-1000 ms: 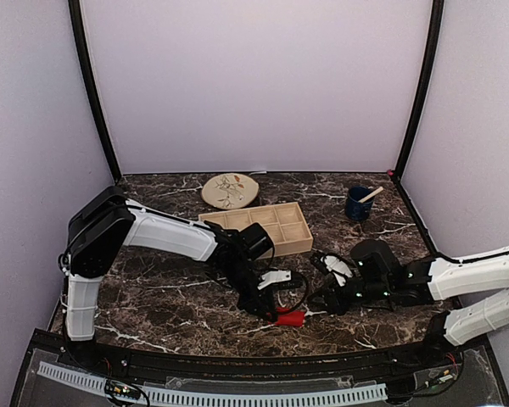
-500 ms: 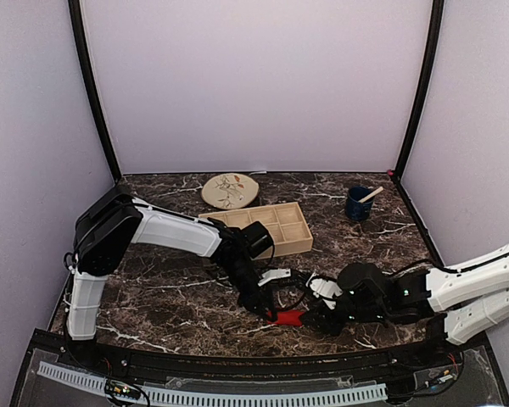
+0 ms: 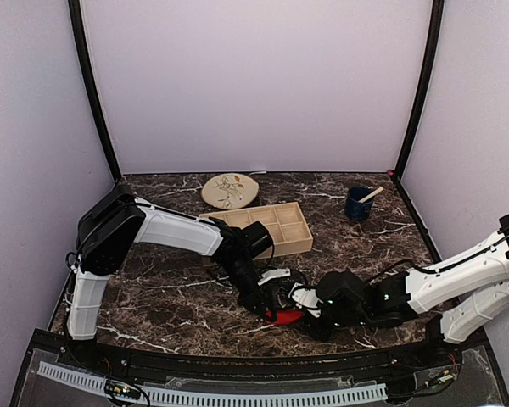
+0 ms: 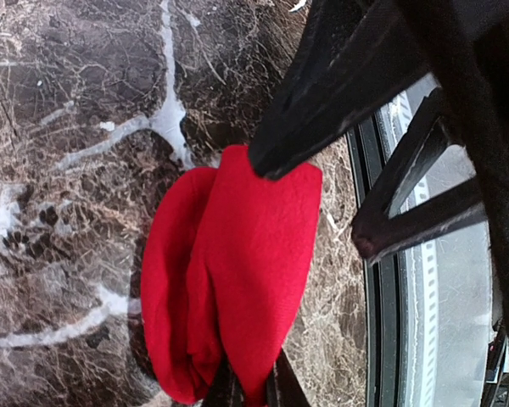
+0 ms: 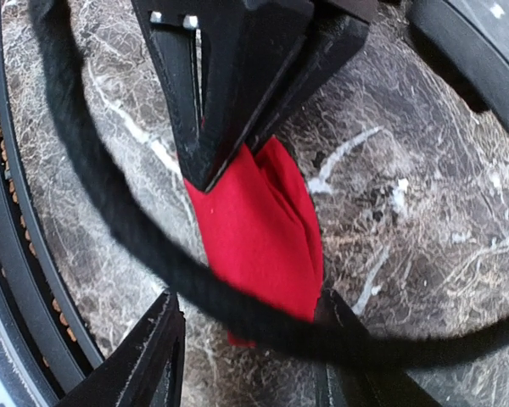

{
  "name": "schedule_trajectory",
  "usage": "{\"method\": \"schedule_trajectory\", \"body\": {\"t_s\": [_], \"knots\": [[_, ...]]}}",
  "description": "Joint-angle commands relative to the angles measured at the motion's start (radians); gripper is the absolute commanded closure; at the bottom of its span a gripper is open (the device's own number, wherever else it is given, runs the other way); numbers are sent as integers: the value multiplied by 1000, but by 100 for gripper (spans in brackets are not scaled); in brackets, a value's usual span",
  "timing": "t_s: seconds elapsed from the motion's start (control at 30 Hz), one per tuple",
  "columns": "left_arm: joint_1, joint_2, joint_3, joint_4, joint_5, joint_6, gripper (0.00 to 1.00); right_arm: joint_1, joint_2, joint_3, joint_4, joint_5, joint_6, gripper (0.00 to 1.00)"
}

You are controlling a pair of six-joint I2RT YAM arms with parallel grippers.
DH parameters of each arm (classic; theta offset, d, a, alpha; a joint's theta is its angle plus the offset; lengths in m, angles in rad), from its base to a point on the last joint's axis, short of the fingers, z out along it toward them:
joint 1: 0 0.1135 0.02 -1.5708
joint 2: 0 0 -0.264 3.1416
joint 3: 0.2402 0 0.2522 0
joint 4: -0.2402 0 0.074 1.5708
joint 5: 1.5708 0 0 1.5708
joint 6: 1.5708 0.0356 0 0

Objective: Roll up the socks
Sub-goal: Pick up the sock from the center of the board.

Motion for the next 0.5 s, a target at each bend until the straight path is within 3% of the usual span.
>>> {"method": "schedule_trajectory", "body": {"t_s": [0.0,0.47], "knots": [[-1,28,-5,-73,-31,8,100,9,44,47,12,34,-38,52],[5,30,-6,-72,-28,8,100,8,155,81,7,17,-66,59]]}}
